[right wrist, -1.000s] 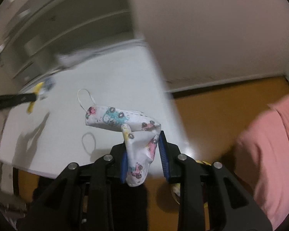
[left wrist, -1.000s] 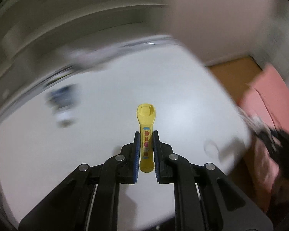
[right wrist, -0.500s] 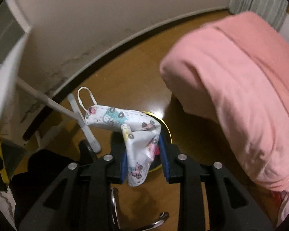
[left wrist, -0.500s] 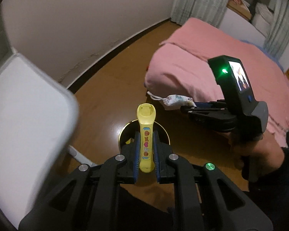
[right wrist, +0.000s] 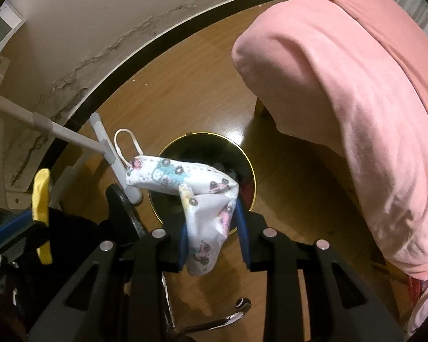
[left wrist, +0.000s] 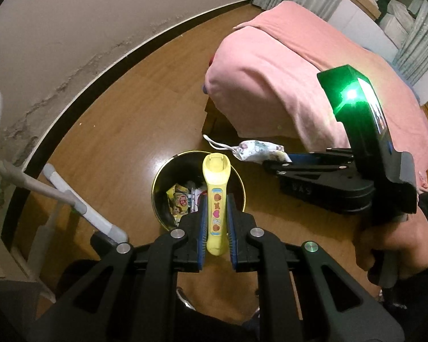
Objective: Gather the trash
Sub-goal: 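Carry the spoon and mask over the bin and open both tools, then move both tools away from the bin back toward the desk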
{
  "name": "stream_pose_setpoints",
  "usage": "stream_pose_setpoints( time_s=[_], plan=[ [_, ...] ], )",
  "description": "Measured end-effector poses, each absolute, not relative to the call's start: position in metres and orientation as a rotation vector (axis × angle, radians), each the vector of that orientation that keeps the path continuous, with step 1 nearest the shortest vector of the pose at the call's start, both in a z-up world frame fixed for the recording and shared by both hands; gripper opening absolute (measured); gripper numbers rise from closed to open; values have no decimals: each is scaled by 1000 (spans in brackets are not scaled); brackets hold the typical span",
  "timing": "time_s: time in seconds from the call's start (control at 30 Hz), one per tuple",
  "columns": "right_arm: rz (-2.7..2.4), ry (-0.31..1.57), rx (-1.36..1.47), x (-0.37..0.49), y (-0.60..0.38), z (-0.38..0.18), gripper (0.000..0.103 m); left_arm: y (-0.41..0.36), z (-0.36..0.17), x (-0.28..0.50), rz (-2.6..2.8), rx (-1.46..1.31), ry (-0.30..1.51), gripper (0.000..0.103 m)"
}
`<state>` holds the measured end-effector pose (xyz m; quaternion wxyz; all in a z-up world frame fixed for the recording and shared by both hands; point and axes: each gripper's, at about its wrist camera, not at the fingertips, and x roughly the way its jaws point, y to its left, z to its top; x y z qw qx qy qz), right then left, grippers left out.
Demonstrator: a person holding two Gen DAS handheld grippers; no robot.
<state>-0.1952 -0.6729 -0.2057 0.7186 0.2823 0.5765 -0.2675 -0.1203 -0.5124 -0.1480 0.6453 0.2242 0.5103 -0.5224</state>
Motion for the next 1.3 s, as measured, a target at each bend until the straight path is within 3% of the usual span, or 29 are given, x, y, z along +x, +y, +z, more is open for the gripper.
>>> stream_pose_setpoints(
  time_s=[0.03,0.1,0.63,0.83,0.9,0.97,1.0,1.13,1.3],
  plan=[
    [-591,1270,630,-195,-673,-206,37,-511,-146,-118,-1189,510,1164,12],
    [-591,1261,635,-195,-673,-206,64,-508,-145,-118,-1187,507,1170,12],
    [-553,1233,673,-189,-668,-200,65,-510,-169,-111,-1170,511,1212,12],
    [-675,1158,718,-206,-685,-190,72,-518,-174,-114,-1199,503,1242,12],
    [-715,1126,741,-214,-691,-185,73,-522,-171,-115,-1207,493,1242,21],
    [-743,1096,764,-220,-697,-182,73,-524,-165,-116,-1223,474,1228,61],
    [-754,1084,772,-222,-699,-180,73,-524,-161,-117,-1226,465,1212,66],
    [-769,1067,773,-226,-704,-176,73,-523,-142,-122,-1252,474,1153,70],
    [-764,1070,728,-224,-698,-169,77,-504,-109,-126,-1252,477,1068,87]
  ],
)
